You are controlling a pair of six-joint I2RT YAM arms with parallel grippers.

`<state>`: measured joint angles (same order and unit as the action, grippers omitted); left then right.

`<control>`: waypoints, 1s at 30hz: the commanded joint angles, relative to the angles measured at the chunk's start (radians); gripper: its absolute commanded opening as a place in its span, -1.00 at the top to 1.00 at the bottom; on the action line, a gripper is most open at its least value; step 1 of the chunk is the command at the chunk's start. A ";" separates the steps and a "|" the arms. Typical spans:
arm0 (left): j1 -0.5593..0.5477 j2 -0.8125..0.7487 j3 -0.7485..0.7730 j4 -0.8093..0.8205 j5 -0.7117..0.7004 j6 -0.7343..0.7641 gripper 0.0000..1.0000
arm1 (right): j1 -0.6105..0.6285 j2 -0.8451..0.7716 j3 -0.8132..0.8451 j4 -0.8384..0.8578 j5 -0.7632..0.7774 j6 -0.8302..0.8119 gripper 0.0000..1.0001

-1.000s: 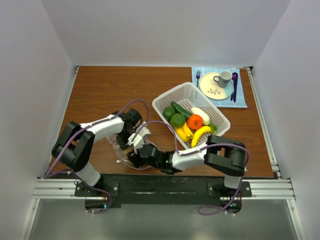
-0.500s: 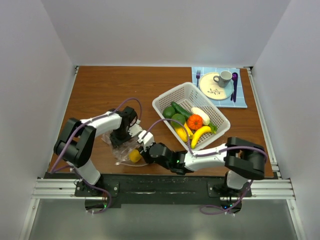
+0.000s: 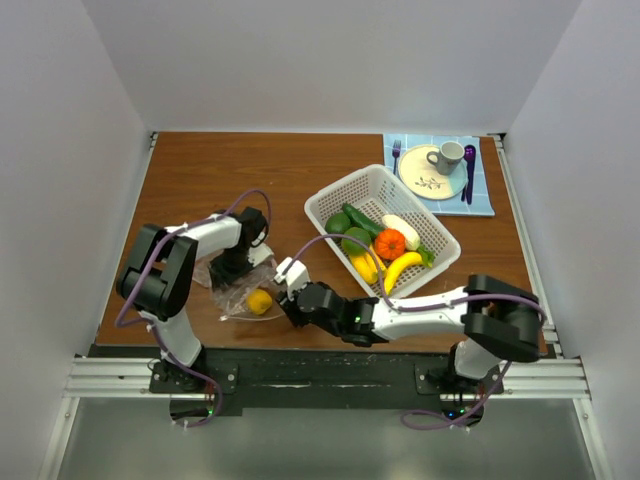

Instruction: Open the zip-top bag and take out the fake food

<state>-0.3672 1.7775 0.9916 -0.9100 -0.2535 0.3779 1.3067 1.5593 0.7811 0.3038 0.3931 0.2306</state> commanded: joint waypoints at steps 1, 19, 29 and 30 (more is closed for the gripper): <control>-0.006 0.028 -0.045 0.232 0.165 -0.025 0.92 | -0.001 0.096 0.133 -0.014 -0.046 -0.007 0.07; -0.029 -0.006 -0.059 0.214 0.187 -0.027 0.91 | -0.003 0.369 0.322 -0.005 -0.042 -0.010 -0.97; -0.016 0.051 -0.073 0.264 0.165 -0.027 0.88 | -0.009 0.178 0.146 0.129 0.029 0.052 -0.08; -0.016 0.062 -0.065 0.267 0.163 -0.030 0.88 | -0.009 0.148 0.106 0.145 0.030 0.056 0.04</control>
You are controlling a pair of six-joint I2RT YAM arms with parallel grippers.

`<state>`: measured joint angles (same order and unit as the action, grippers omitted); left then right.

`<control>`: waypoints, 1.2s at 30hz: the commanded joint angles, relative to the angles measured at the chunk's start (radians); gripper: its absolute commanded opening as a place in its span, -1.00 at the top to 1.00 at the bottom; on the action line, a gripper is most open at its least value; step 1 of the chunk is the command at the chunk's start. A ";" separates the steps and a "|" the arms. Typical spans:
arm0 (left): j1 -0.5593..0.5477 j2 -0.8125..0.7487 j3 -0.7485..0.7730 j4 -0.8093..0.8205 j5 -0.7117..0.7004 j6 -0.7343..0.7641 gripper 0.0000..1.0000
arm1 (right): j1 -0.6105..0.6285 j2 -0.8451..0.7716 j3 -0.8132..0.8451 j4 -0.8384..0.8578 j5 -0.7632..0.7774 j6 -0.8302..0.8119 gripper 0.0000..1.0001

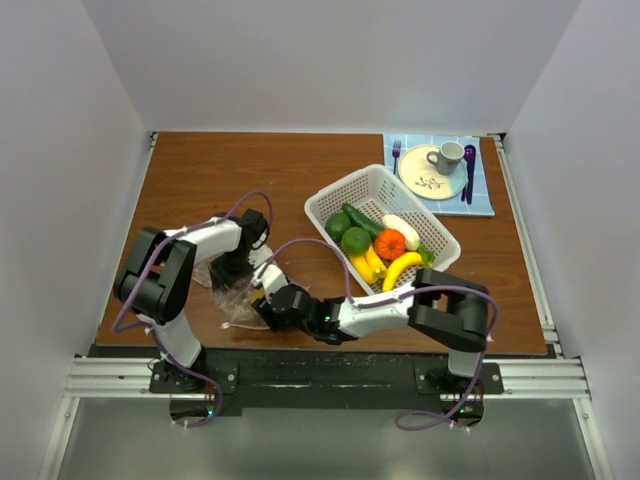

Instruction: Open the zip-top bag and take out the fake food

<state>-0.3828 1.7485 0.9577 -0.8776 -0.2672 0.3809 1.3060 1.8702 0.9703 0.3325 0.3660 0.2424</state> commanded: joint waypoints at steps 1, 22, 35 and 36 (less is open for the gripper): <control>-0.001 0.095 -0.027 0.236 0.175 -0.036 0.88 | -0.008 -0.186 -0.094 0.125 0.059 0.047 0.22; 0.039 0.211 0.445 0.048 0.256 -0.083 0.86 | -0.273 -0.830 -0.252 -0.360 0.313 0.060 0.52; 0.030 -0.292 0.514 0.006 0.408 -0.131 -0.99 | -0.452 -0.801 -0.035 -0.731 0.445 0.107 -0.97; 0.030 -0.322 0.494 0.014 0.398 -0.119 -0.99 | -0.452 -0.807 -0.009 -0.772 0.461 0.115 -0.97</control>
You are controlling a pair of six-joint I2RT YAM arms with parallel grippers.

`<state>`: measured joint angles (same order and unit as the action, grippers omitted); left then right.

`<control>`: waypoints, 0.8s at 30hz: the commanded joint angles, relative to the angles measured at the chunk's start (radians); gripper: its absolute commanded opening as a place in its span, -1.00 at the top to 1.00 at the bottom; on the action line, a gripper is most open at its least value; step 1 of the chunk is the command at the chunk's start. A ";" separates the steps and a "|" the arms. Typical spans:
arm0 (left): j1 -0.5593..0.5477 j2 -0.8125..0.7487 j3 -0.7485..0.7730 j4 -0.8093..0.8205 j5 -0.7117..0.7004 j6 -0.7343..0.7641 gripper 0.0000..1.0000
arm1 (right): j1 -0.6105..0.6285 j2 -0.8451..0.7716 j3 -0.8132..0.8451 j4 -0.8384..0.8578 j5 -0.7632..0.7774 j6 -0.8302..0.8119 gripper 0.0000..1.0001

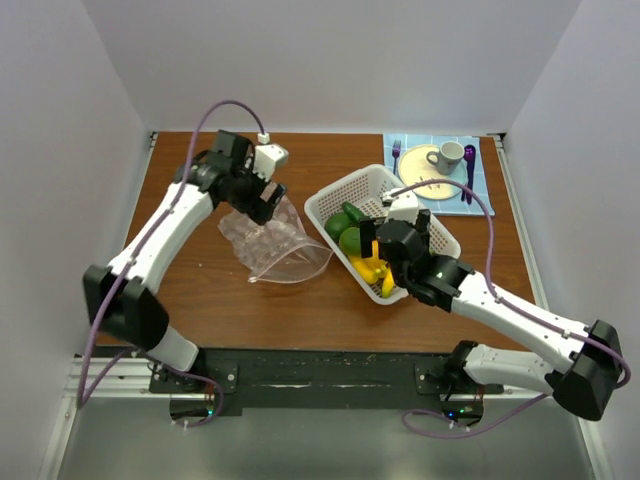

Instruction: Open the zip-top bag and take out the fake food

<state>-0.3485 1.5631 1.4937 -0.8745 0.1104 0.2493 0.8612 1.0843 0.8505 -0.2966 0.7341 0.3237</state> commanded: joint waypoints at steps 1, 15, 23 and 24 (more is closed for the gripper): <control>-0.003 -0.167 -0.067 0.037 0.011 0.022 -0.99 | -0.007 -0.029 0.123 -0.169 0.096 0.040 -0.97; -0.001 -0.589 -0.461 0.278 -0.135 -0.111 -0.99 | -0.007 -0.231 0.111 -0.429 0.028 0.100 -0.97; -0.001 -0.637 -0.584 0.390 -0.144 -0.156 -0.99 | -0.007 -0.242 0.136 -0.487 0.036 0.094 -0.97; -0.001 -0.617 -0.567 0.361 -0.159 -0.154 -0.99 | -0.007 -0.233 0.145 -0.505 0.050 0.112 -0.97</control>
<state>-0.3492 0.8970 0.9176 -0.5648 0.0132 0.1280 0.8570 0.8307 0.9619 -0.7506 0.7673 0.4191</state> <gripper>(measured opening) 0.994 0.986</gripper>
